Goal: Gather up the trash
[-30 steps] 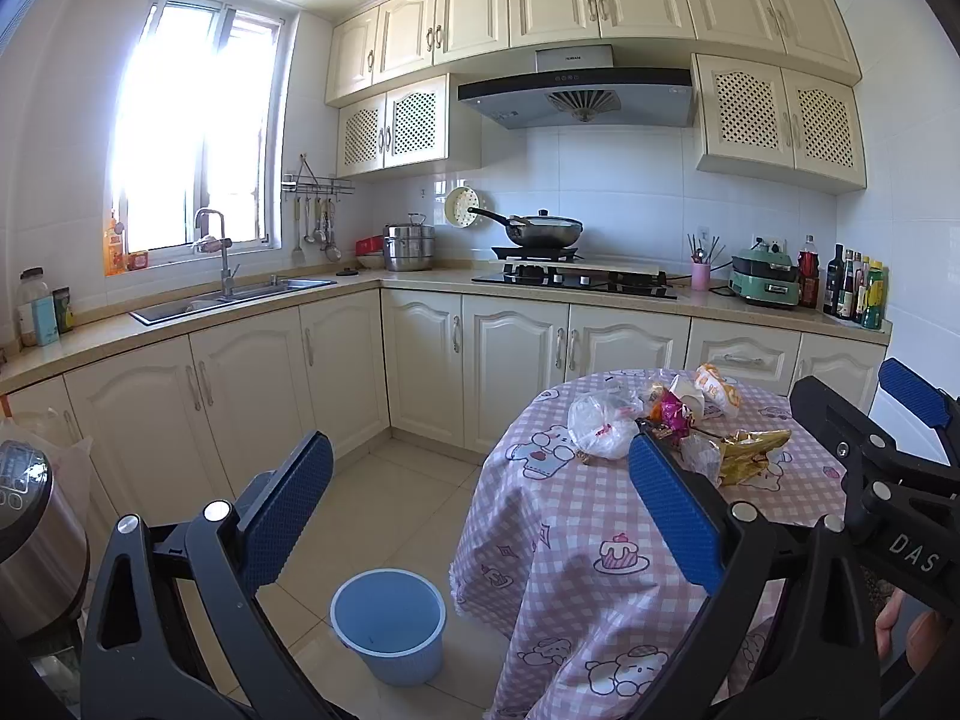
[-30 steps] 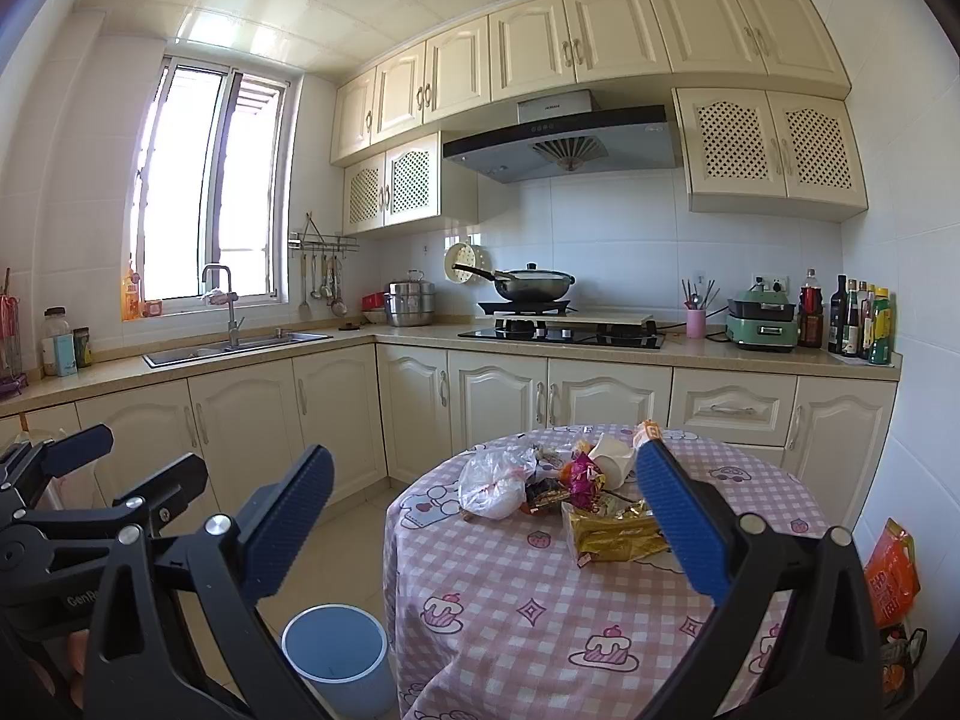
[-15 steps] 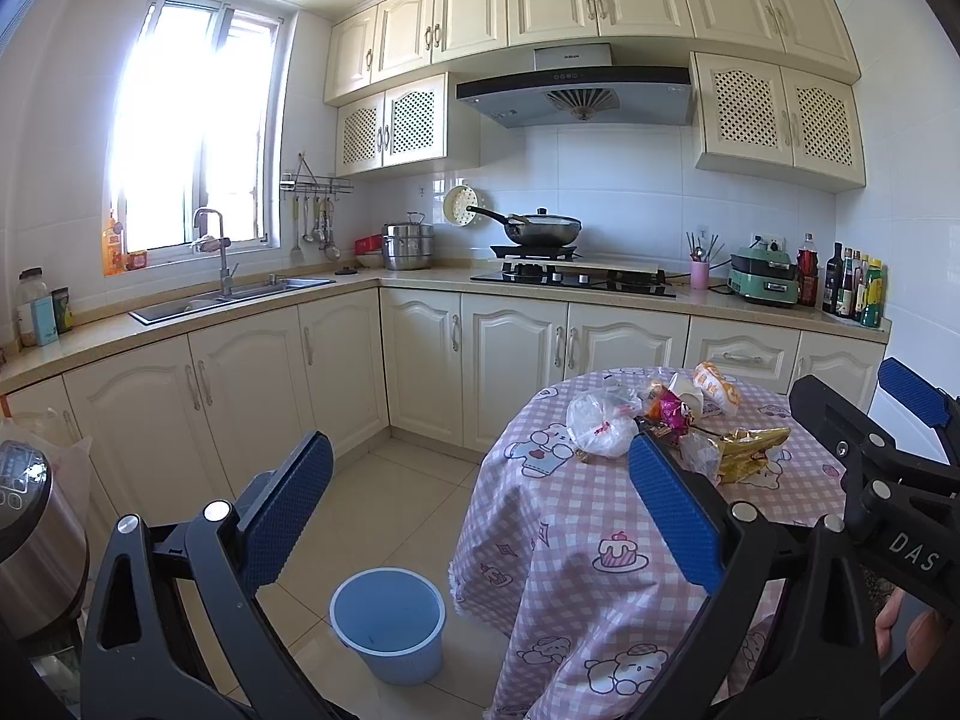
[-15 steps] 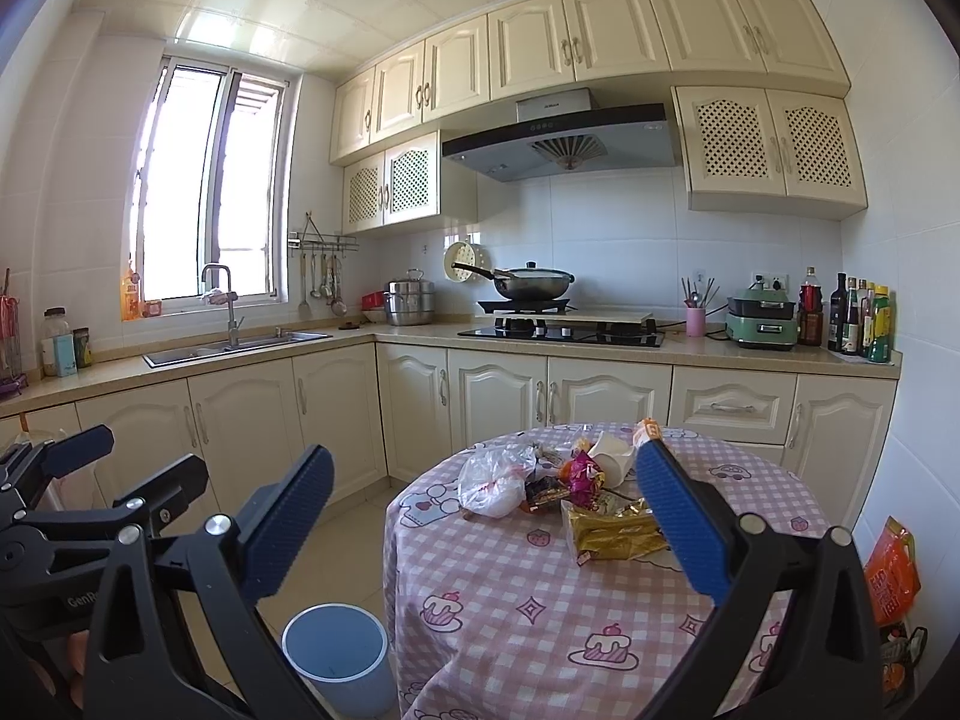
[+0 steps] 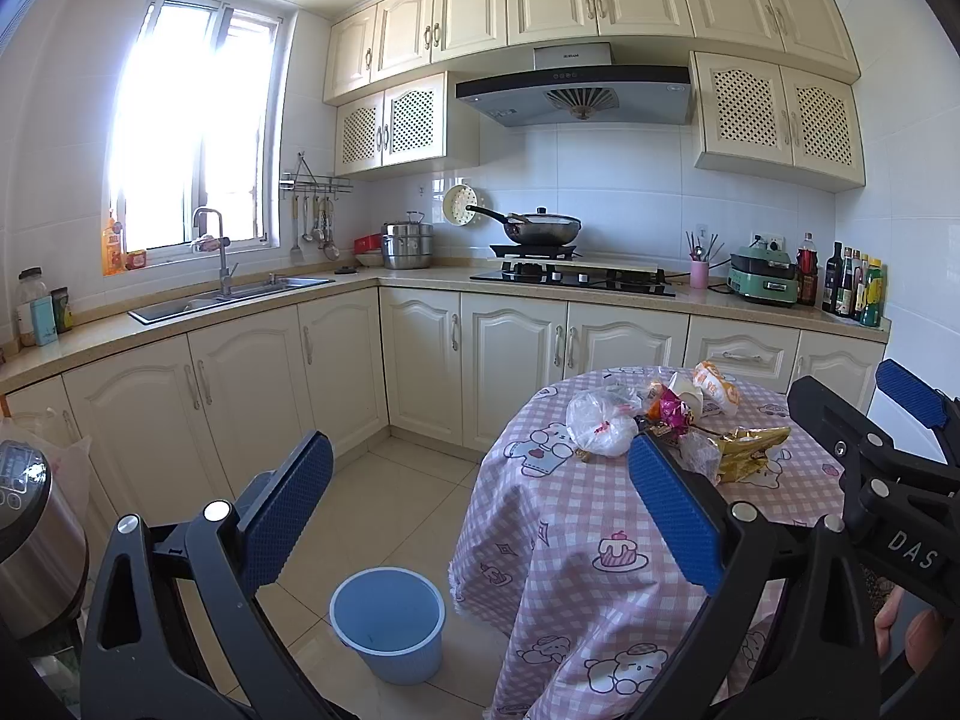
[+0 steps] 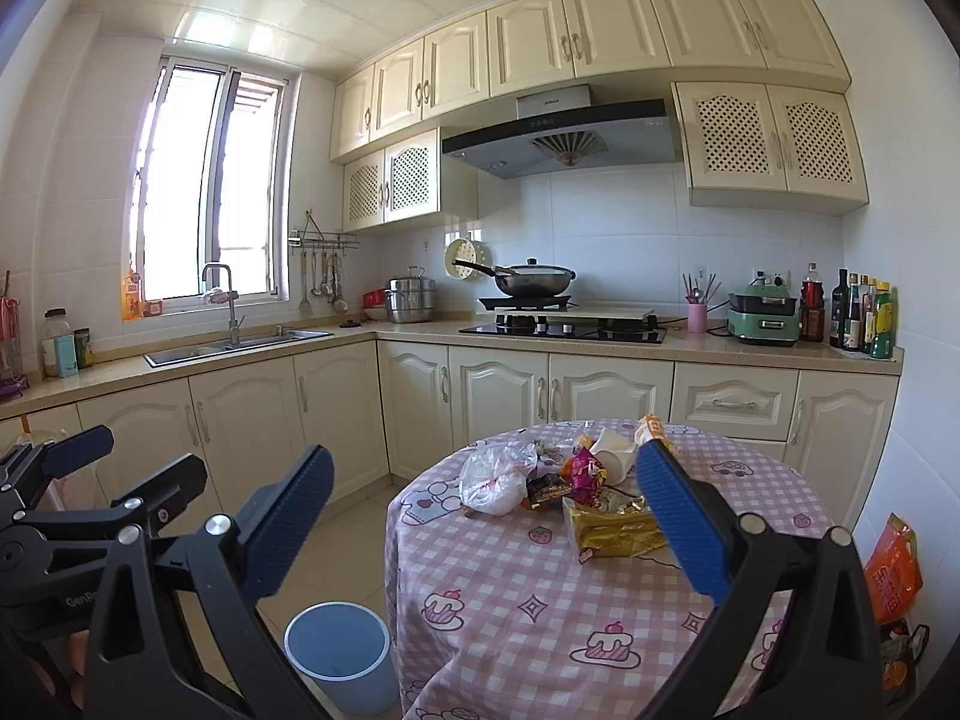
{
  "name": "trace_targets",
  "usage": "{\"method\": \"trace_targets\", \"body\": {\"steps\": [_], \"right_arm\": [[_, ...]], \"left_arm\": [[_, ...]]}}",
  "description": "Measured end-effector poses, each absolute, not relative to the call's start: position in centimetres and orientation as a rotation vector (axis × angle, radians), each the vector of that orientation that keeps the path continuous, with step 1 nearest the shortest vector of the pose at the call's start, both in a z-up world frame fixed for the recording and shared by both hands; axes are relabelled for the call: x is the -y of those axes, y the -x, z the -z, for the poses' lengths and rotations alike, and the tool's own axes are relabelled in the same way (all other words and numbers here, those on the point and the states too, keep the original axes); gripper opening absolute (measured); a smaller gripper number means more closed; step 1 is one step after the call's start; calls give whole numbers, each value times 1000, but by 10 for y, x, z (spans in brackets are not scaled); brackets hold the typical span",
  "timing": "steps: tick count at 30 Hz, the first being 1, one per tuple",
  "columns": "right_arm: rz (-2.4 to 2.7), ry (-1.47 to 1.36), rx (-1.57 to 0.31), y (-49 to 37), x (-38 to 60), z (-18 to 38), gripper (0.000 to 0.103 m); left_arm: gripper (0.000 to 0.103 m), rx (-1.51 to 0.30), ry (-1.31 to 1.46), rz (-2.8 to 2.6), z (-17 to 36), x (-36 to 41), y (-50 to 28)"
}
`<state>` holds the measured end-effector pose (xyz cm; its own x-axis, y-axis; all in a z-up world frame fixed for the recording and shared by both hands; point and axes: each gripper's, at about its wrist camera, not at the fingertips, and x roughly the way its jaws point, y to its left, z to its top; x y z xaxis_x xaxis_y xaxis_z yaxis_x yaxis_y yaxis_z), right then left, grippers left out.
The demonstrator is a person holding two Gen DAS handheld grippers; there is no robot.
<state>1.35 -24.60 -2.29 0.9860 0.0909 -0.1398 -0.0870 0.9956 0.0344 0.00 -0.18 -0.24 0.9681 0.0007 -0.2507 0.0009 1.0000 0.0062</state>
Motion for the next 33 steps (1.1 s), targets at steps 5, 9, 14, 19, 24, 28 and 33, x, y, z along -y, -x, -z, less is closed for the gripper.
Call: {"method": "trace_targets", "body": {"steps": [5, 9, 14, 19, 24, 28, 33], "right_arm": [[-87, -25, -151, -15, 245, 22, 99], [-86, -34, -157, -17, 247, 23, 99], [-86, -38, -158, -17, 247, 22, 99], [-92, -40, -153, -16, 248, 21, 99], [-97, -39, -163, -19, 248, 22, 99], [-97, -42, -162, -19, 249, 22, 99], [-94, -39, -163, -18, 248, 23, 99]], "left_arm": [[95, -252, -6, -1, 3, 2, 1], [96, -252, -6, 1, 4, 2, 3], [95, -253, -5, -2, 6, 8, -2], [96, -254, -4, -4, 9, 12, -2], [95, -255, -7, 0, 13, 13, -3], [96, -256, -7, -1, 13, 13, -3], [96, -257, -6, -1, 14, 12, -3]]}}
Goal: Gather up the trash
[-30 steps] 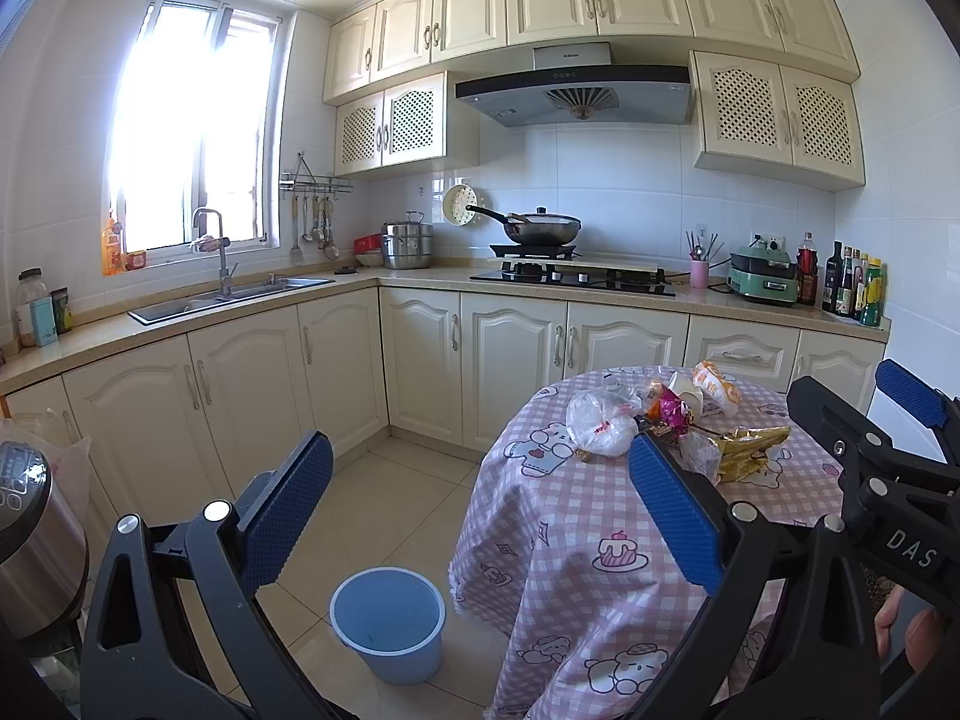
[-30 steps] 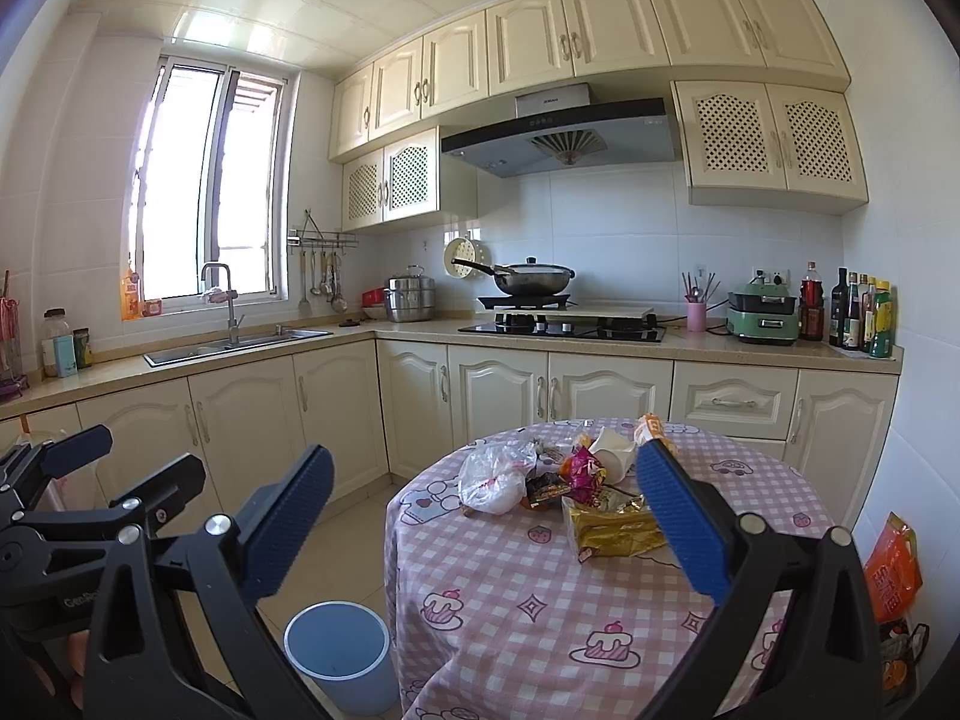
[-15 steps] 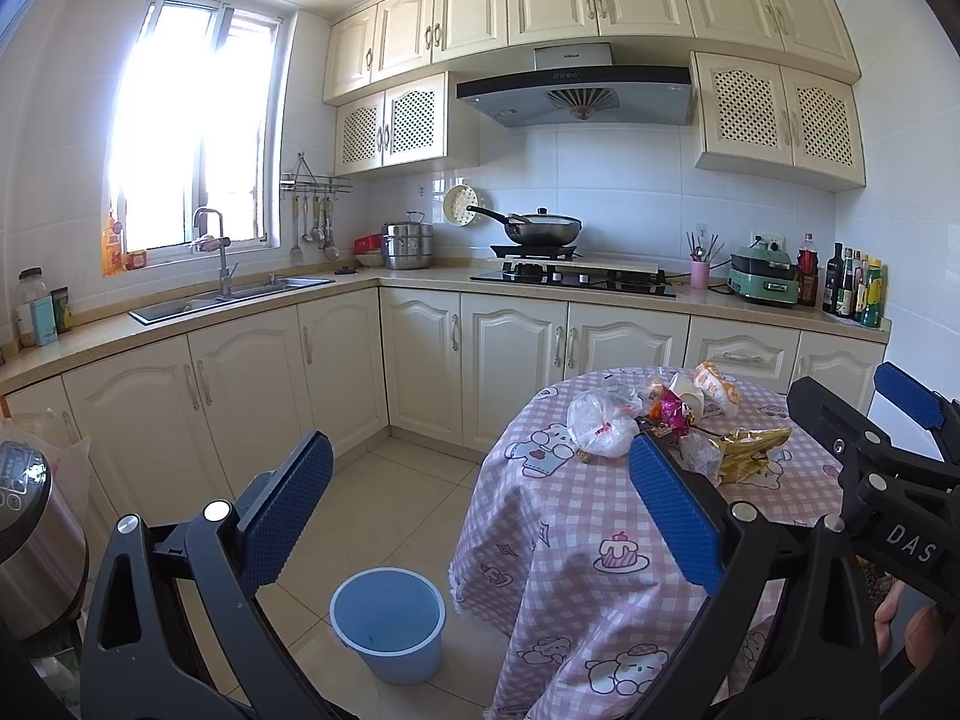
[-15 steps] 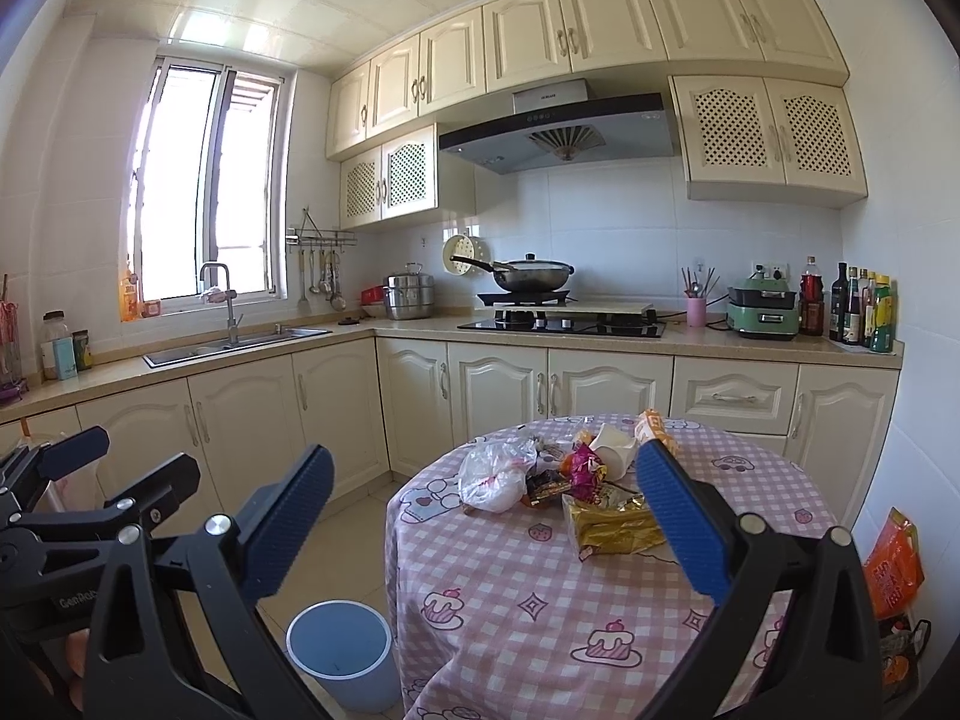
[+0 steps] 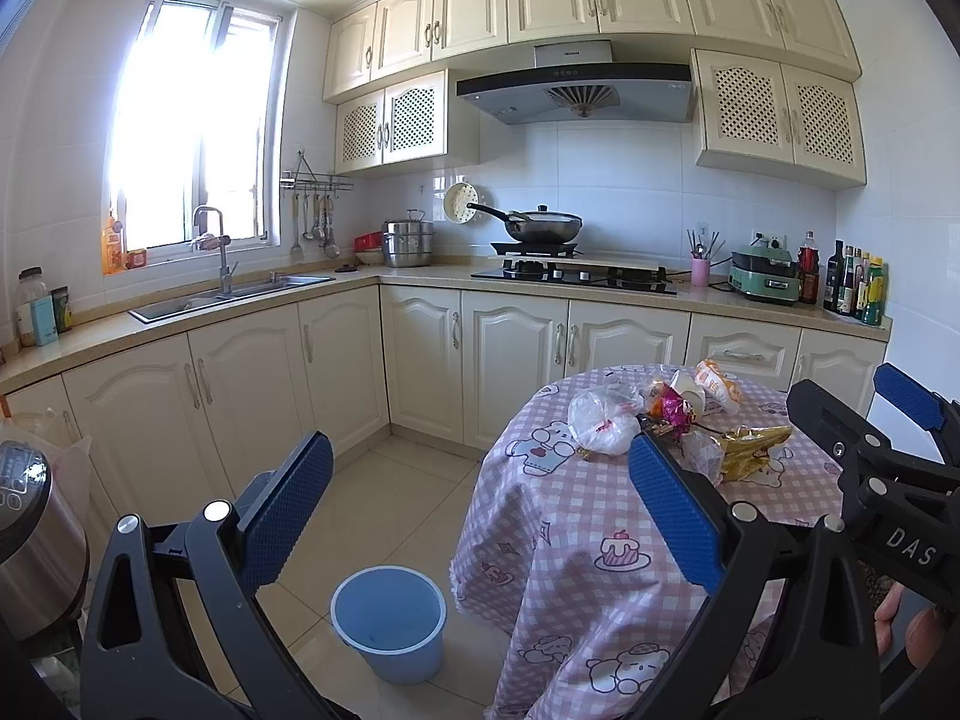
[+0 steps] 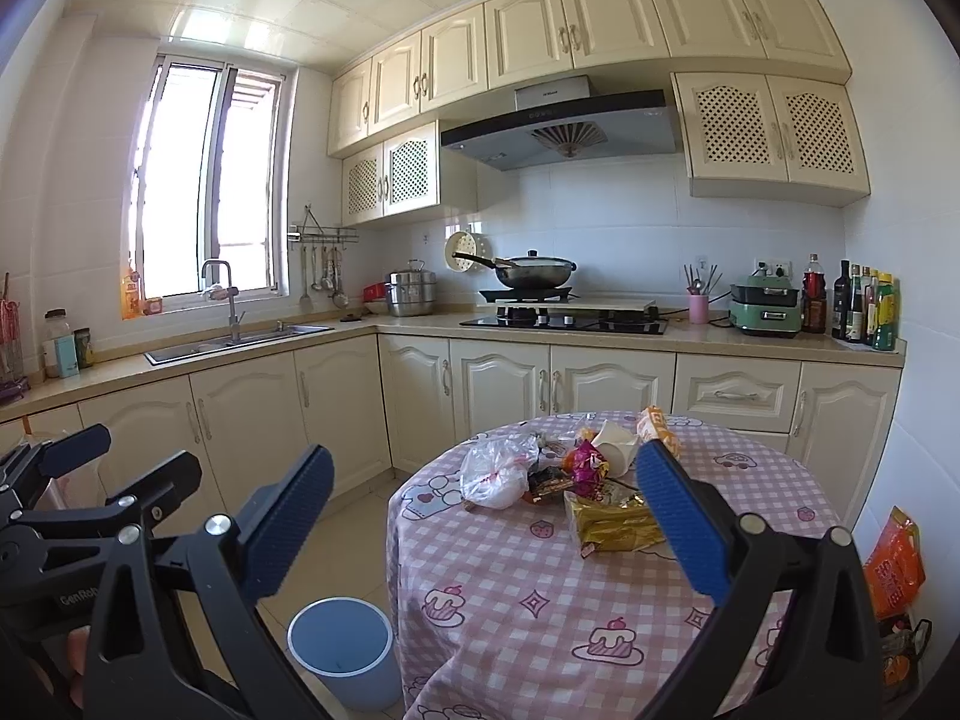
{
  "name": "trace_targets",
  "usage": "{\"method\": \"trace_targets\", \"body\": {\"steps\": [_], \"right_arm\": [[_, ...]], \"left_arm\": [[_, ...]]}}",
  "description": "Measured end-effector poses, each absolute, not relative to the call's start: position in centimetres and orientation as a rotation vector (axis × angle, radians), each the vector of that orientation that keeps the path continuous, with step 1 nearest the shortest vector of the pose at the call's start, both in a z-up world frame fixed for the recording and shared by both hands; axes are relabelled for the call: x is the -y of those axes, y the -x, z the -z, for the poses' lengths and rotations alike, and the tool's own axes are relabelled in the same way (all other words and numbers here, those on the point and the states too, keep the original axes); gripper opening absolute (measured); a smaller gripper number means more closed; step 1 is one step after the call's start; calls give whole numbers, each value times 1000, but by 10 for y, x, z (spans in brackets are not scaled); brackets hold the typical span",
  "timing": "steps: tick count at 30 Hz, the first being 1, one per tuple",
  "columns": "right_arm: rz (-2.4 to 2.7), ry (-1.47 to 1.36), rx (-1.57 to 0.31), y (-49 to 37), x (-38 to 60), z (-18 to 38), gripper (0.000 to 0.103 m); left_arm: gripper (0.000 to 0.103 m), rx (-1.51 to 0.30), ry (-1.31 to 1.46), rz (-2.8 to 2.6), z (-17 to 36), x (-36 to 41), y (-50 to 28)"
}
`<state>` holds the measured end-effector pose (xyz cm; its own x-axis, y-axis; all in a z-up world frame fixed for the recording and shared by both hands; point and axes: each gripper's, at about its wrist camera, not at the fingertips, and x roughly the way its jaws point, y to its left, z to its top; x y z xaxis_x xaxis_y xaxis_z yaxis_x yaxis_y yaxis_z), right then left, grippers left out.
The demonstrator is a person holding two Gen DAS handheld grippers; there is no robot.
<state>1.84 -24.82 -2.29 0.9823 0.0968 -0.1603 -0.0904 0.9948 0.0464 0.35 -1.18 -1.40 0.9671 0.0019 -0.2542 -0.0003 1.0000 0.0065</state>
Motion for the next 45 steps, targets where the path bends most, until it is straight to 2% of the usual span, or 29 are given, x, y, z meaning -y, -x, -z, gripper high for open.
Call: {"method": "trace_targets", "body": {"steps": [25, 45], "right_arm": [[-91, -62, -214, -33, 253, 33, 99], [30, -155, -331, -99, 310, 66, 99]], "left_arm": [[96, -282, -13, 6, 21, 9, -15], [95, -429, -37, 72, 41, 39, -97]]}}
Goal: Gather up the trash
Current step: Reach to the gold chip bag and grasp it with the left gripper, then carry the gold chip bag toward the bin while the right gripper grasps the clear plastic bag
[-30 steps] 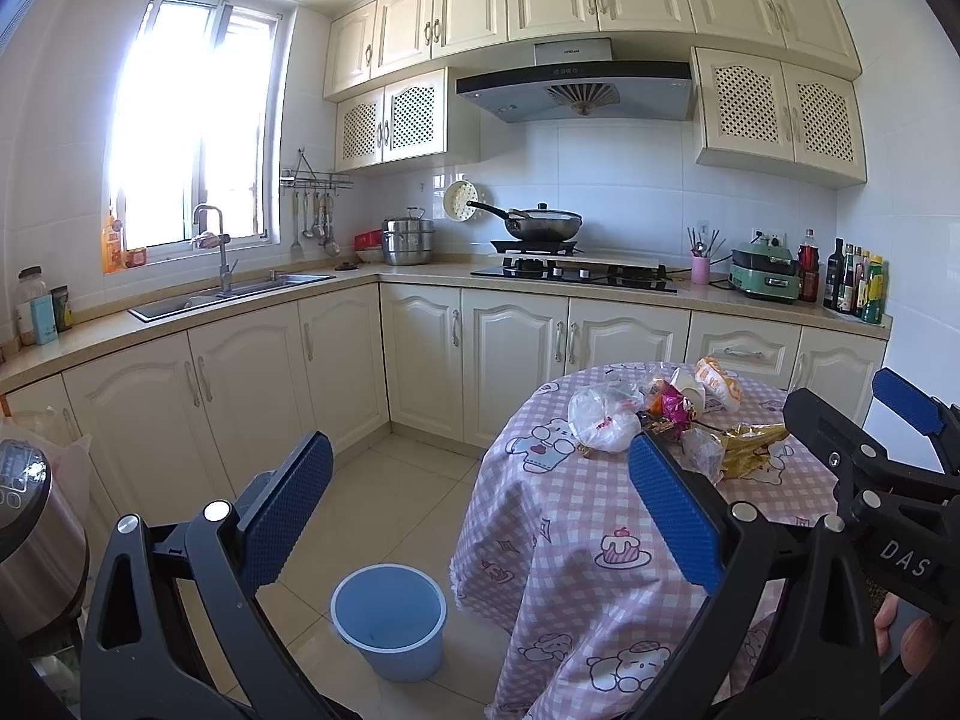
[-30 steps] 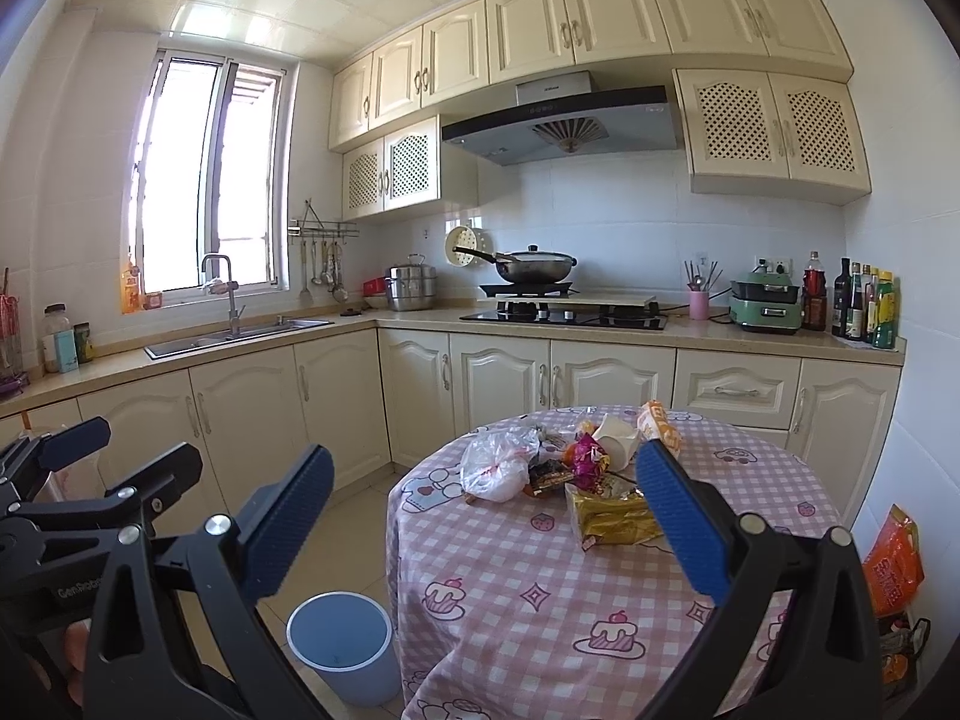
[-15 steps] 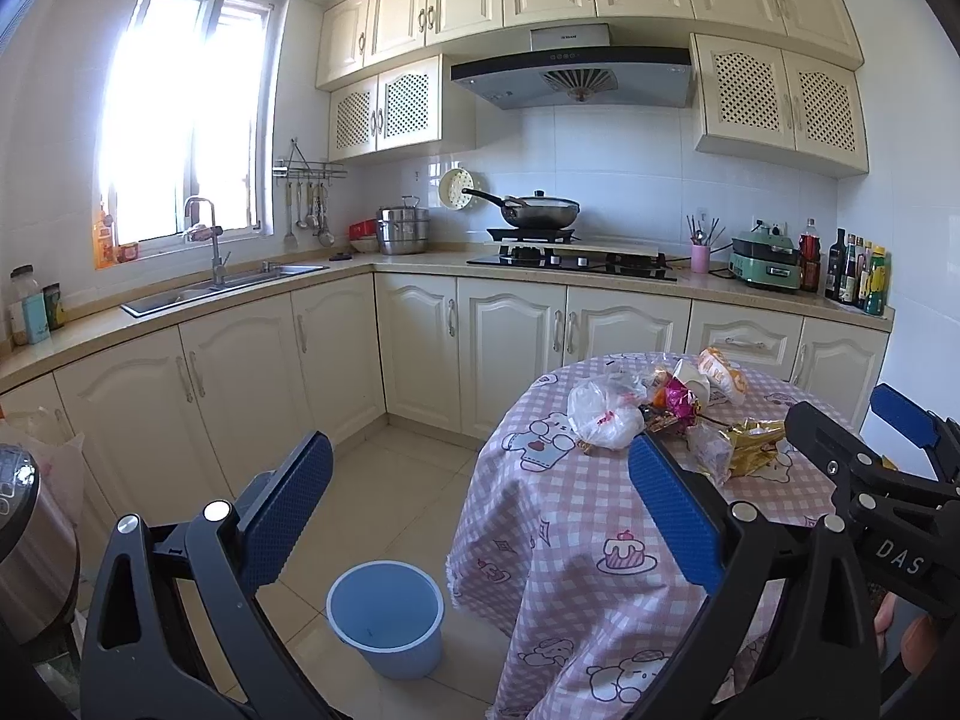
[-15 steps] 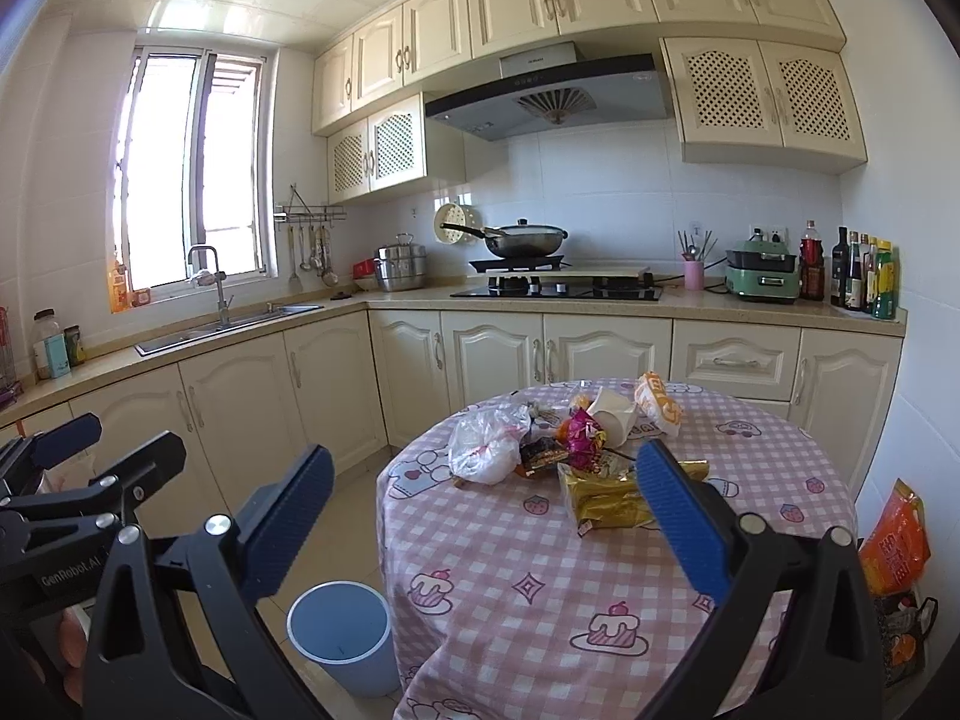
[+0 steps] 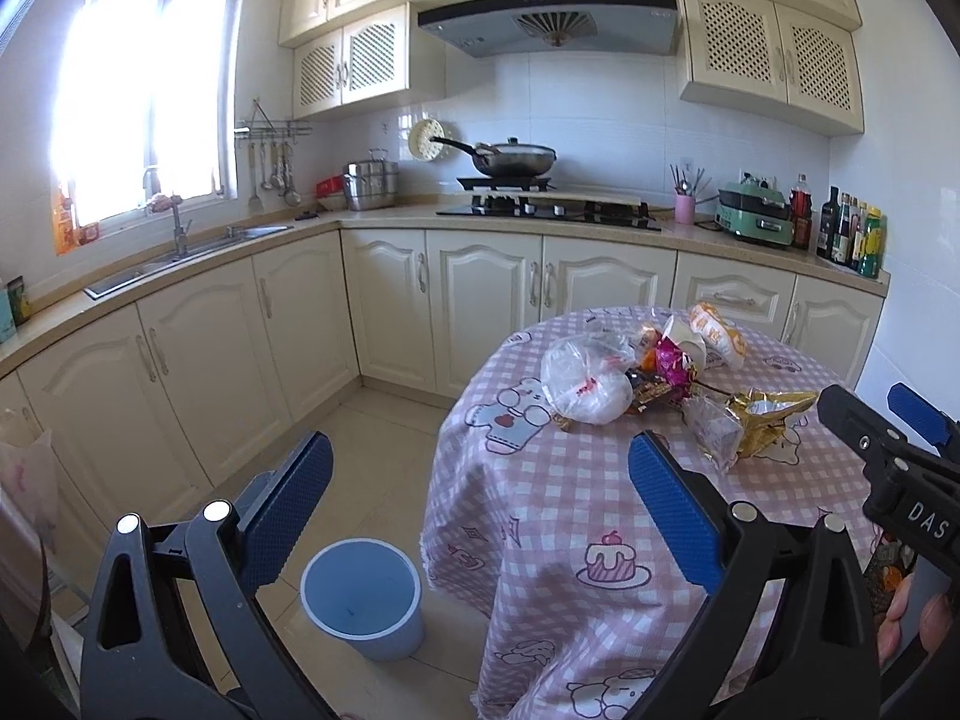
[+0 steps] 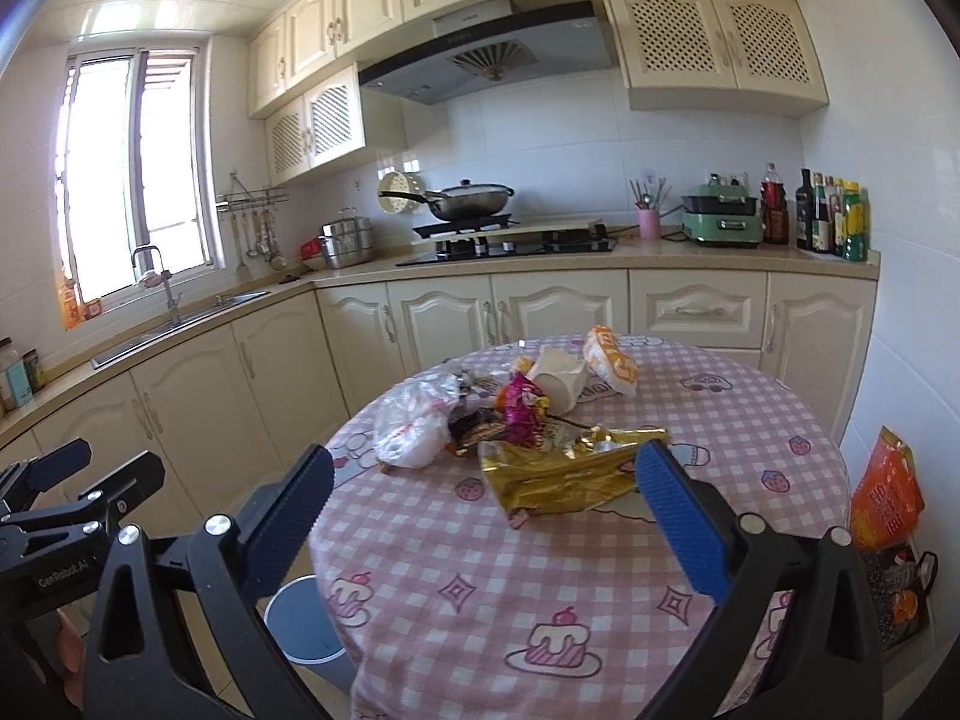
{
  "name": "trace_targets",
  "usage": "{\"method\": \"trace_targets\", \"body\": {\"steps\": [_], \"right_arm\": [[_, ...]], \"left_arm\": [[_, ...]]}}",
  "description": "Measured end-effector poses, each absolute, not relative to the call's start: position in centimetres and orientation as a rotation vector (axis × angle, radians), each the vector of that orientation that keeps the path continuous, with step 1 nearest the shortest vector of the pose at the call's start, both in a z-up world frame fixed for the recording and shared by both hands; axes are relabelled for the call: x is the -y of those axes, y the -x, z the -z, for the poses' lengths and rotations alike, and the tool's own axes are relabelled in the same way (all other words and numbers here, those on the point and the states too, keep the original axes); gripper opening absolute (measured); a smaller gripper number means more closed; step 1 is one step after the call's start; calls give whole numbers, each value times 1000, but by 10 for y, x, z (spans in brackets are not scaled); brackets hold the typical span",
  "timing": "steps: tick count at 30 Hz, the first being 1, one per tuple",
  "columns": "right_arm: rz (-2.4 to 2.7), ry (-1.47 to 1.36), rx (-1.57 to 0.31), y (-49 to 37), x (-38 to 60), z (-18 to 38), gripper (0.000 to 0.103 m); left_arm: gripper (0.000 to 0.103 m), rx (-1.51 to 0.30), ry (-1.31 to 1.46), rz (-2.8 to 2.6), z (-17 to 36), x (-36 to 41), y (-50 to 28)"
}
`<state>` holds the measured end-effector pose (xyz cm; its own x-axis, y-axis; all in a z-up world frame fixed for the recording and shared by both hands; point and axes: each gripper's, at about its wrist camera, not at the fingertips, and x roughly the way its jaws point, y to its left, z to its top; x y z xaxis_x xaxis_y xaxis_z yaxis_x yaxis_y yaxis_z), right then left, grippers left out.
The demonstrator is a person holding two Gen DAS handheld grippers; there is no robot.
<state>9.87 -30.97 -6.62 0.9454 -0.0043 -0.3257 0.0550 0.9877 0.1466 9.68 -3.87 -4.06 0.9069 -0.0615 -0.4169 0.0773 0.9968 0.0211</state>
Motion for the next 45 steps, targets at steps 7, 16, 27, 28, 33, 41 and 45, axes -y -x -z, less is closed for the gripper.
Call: {"method": "trace_targets", "body": {"steps": [7, 16, 27, 28, 33, 41, 45], "right_arm": [[122, -239, -379, -129, 352, 86, 99], [276, -300, -374, -142, 413, 97, 99], [309, -350, -443, -163, 452, 118, 99], [306, -351, -452, -167, 452, 120, 99], [282, -353, -492, -183, 449, 130, 99], [251, -338, -497, -197, 433, 126, 99], [220, -323, -491, -205, 419, 118, 99]], "left_arm": [[95, -503, -61, 175, 54, 74, -139], [95, -514, -165, 441, 66, 176, -179], [85, -530, -381, 505, 100, 240, -206], [78, -536, -385, 506, 101, 241, -208], [46, -573, -368, 537, 108, 241, -219], [6, -576, -169, 625, 97, 206, -224], [5, -514, -59, 625, 81, 178, -219]]}}
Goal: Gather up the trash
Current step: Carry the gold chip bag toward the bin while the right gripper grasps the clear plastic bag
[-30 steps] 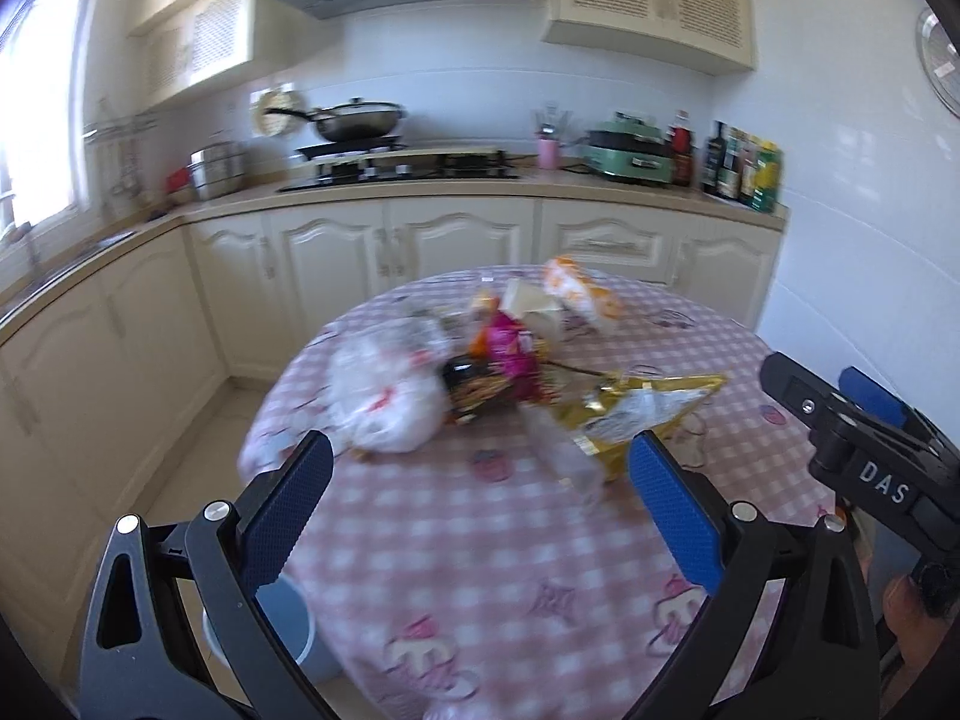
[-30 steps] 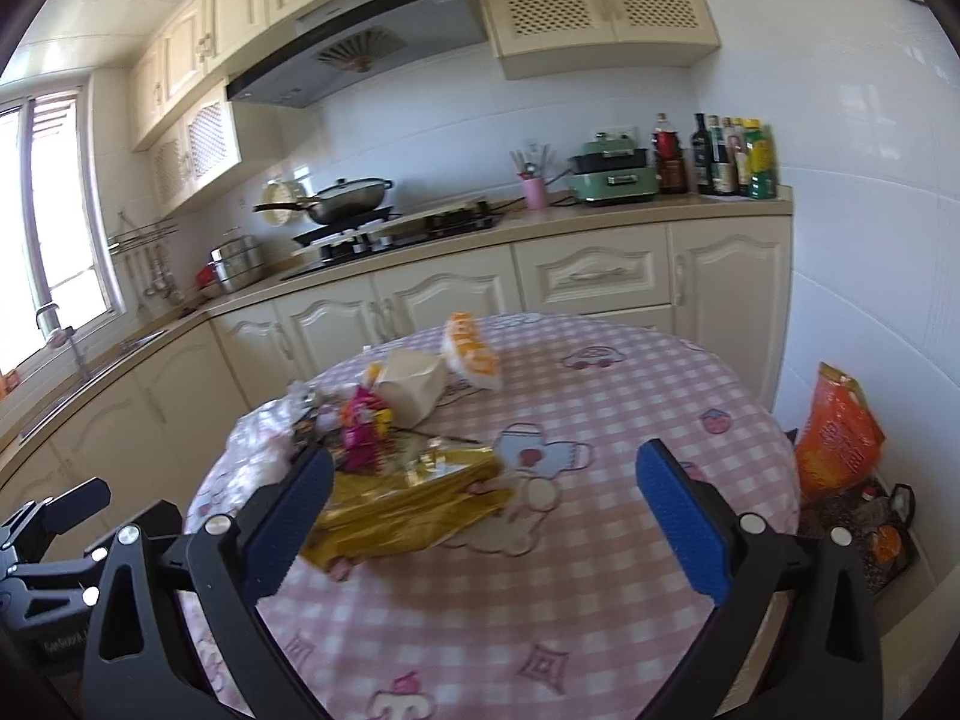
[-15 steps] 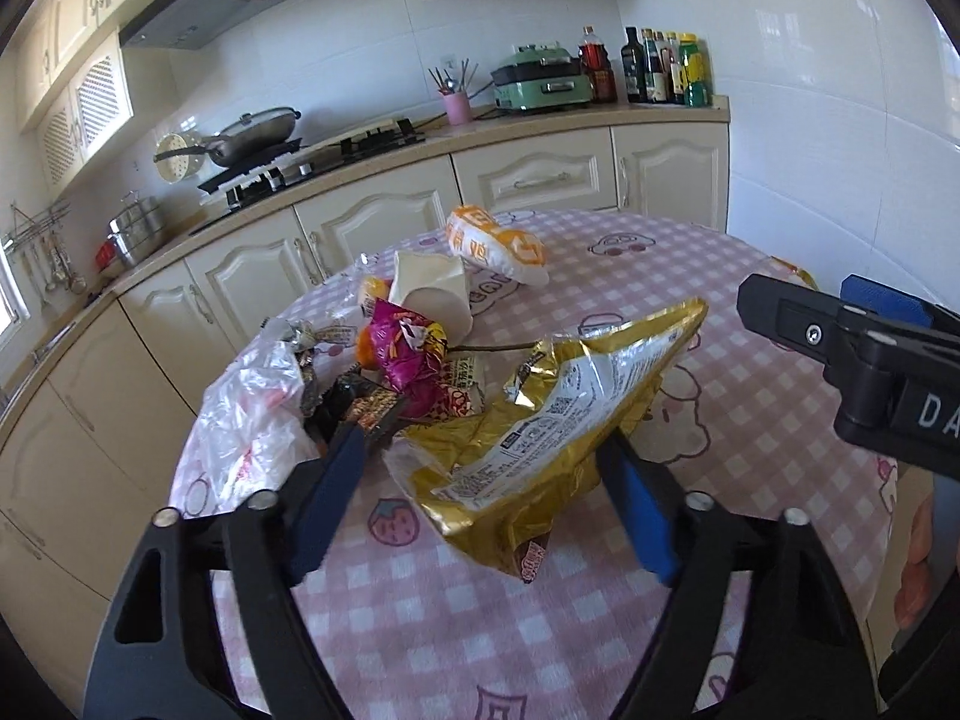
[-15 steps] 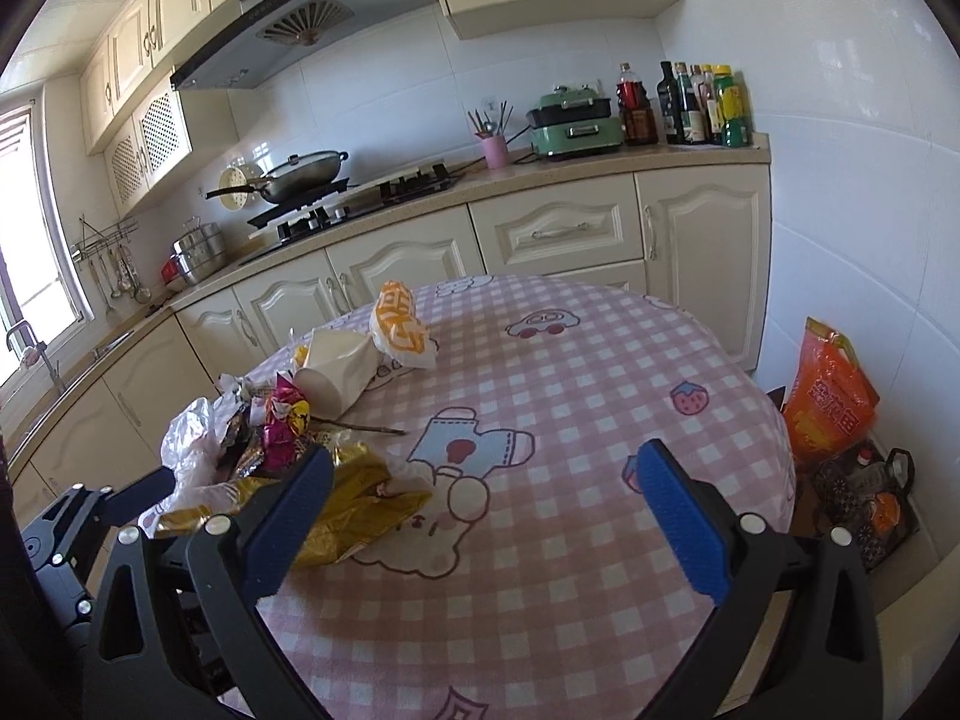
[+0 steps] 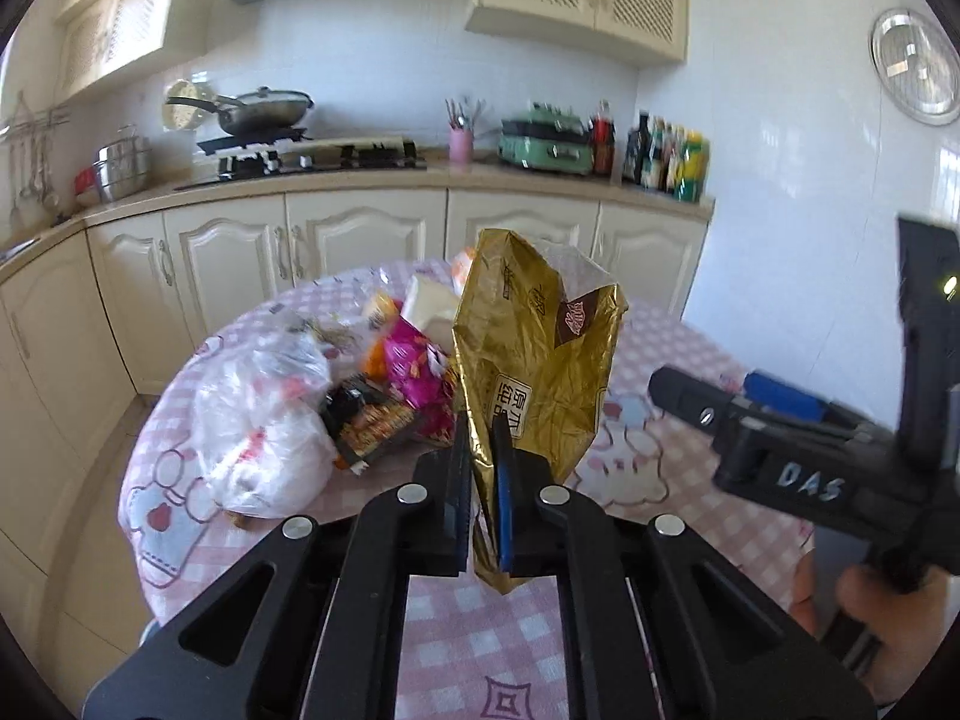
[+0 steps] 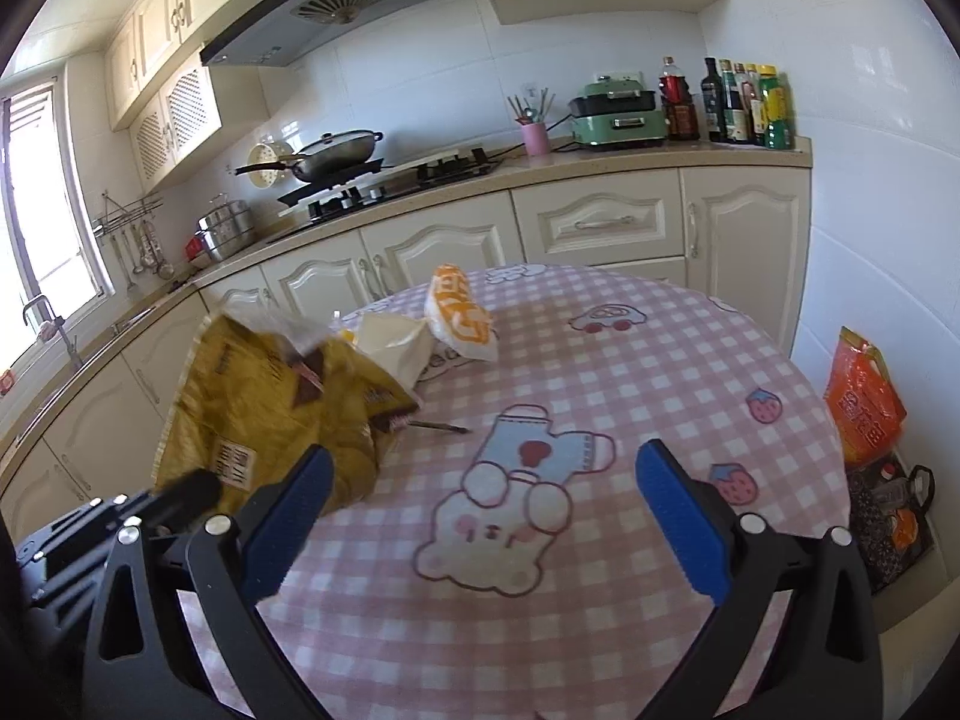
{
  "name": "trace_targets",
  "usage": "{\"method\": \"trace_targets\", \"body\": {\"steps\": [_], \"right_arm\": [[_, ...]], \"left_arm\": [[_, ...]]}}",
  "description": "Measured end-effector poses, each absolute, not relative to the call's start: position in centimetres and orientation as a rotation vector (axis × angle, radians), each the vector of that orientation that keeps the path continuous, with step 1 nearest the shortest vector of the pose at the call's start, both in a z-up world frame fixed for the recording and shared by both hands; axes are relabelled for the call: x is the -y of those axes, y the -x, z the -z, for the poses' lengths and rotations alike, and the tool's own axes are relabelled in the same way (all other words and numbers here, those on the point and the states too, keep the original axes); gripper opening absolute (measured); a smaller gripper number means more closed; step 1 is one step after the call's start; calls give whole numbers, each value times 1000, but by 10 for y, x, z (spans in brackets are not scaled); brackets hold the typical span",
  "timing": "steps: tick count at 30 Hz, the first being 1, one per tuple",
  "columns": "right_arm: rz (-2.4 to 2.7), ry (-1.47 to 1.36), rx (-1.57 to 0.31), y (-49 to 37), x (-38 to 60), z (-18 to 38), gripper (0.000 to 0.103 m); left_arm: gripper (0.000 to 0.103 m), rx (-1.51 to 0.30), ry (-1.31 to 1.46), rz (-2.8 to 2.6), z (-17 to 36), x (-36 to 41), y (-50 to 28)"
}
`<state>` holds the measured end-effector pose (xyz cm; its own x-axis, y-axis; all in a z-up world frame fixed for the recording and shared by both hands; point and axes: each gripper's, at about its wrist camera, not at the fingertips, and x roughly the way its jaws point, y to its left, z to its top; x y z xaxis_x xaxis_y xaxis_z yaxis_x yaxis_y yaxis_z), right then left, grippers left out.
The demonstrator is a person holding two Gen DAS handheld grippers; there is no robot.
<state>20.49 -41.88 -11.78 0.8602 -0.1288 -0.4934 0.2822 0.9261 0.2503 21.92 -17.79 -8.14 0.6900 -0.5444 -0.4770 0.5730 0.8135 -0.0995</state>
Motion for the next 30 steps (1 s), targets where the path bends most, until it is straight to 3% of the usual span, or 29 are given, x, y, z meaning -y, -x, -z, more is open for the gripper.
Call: {"method": "trace_targets", "body": {"steps": [9, 20, 22, 24, 25, 30], "right_arm": [[89, -275, -521, -253, 363, 104, 99], [-105, -148, -688, -346, 255, 126, 98], [-93, -125, -713, -358, 243, 132, 88], [-71, -112, -742, -367, 236, 140, 54], [-67, -111, -764, -372, 235, 144, 47], [-85, -144, -721, -369, 240, 139, 28]], "left_arm": [[5, -421, 95, 353, 59, 98, -230], [5, -456, 163, 182, 69, 35, -249], [5, -463, 171, 179, 72, 27, -252], [5, -466, 176, 178, 76, 17, -253], [5, -468, 180, 178, 77, 13, -253], [5, -476, 213, 188, 82, -2, -254]]}}
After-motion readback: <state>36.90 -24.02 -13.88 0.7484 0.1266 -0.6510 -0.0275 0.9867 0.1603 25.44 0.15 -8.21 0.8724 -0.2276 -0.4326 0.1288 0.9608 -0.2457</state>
